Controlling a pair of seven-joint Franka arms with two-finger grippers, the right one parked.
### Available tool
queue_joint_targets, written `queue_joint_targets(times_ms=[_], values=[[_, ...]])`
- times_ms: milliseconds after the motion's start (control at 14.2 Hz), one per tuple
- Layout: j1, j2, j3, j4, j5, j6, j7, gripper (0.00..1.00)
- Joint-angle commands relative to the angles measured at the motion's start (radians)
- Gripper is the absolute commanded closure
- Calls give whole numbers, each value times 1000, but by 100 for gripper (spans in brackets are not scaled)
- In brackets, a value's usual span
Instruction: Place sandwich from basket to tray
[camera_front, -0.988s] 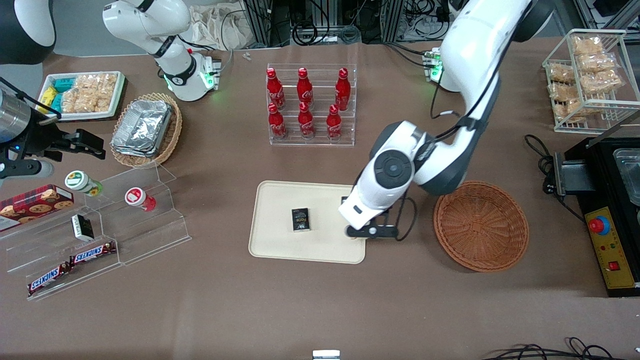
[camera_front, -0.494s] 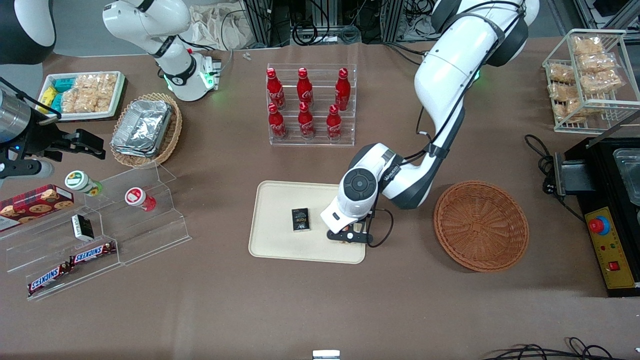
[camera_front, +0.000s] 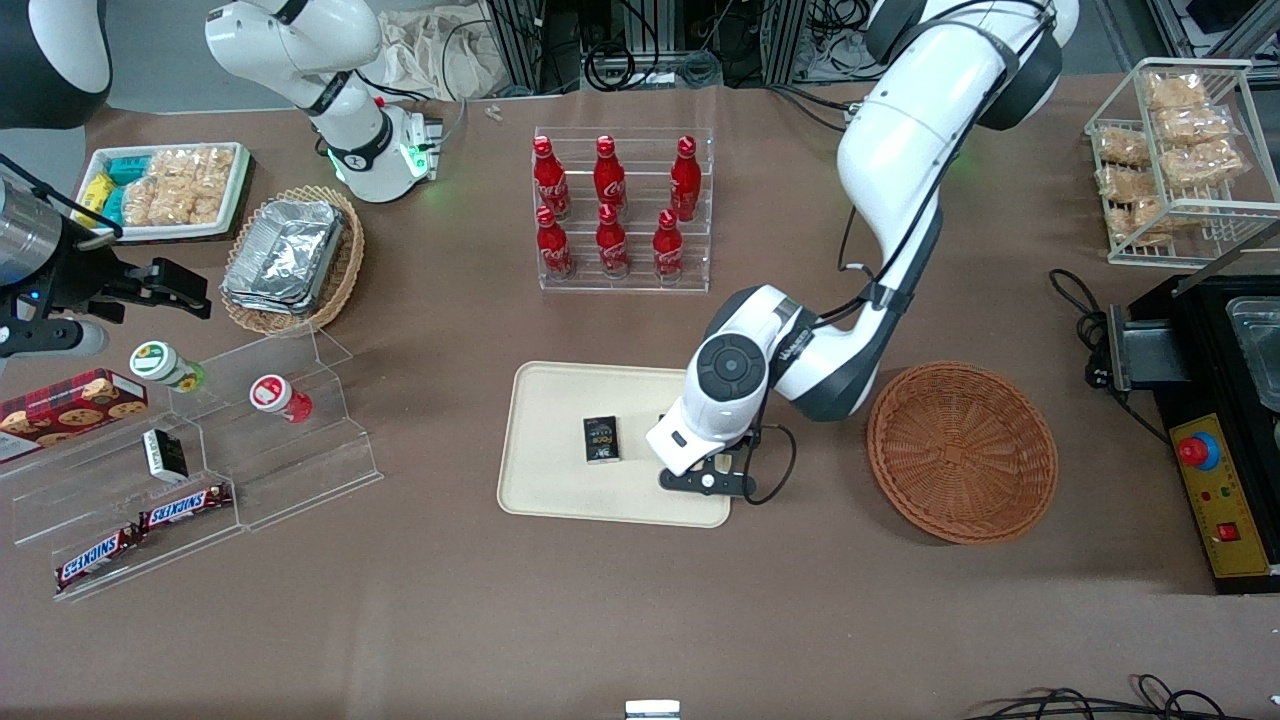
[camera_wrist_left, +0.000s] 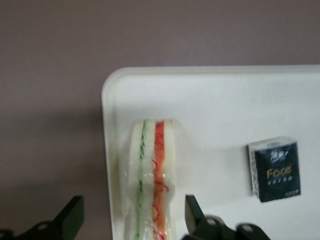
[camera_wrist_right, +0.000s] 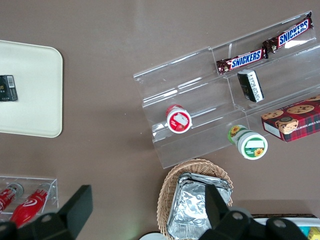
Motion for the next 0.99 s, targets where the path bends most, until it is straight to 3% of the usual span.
queue_joint_targets(times_ms=[0,353,494,706,918], values=[[55,-163,13,-87,2,-157,1,0],[192,-511,7,-437,-6,-76,17,0],[251,-623,7,-549,-20,-56,114,0],[383,-725,10,-601,-96,-94,352,0],[466,-743,15,-576,-112,-166,518,0]])
